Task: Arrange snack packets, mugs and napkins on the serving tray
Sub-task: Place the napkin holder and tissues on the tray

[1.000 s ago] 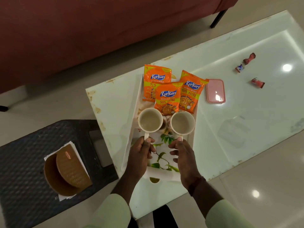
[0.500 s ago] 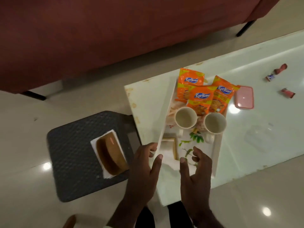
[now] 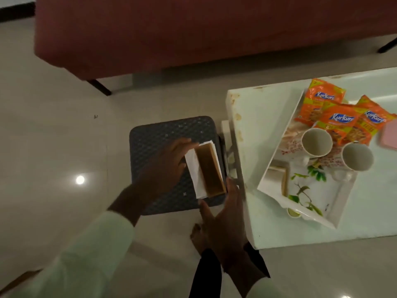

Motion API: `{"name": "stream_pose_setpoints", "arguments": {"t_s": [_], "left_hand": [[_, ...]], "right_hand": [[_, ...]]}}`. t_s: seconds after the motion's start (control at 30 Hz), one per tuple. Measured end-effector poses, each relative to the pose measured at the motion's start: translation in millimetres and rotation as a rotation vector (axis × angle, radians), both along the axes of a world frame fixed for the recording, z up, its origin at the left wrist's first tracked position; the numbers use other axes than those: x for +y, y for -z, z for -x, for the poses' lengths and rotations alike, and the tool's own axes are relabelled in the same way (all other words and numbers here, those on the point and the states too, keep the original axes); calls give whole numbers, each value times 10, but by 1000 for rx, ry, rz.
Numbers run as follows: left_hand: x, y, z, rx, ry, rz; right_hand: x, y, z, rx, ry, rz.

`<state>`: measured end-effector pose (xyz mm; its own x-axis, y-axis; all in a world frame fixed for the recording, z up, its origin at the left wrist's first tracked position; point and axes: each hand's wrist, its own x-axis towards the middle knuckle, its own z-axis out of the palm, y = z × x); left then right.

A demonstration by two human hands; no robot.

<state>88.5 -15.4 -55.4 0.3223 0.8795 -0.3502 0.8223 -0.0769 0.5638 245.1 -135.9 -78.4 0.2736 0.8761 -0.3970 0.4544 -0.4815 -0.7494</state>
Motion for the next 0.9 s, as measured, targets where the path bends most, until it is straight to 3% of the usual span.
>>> {"name": "stream_pose_setpoints", "arguments": {"t_s": [0.13, 0.3, 0.43, 0.57, 0.7, 0.9], "left_hand": [[309, 197, 10, 20, 118, 36], [526, 439, -58, 56, 268, 25], [641, 454, -103, -16, 340, 10], [677, 403, -121, -100, 290, 53], [466, 348, -291, -226, 99, -11], [98, 323, -948, -257, 20, -131]], "right_hand": [[78, 149, 184, 71, 75, 57], [186, 287, 247, -4, 162, 74], [220, 331, 221, 34, 202, 63], [235, 277, 156, 88, 238, 27], [245, 175, -43, 82, 264, 5], [105, 1, -1000, -75, 151, -116]]}}
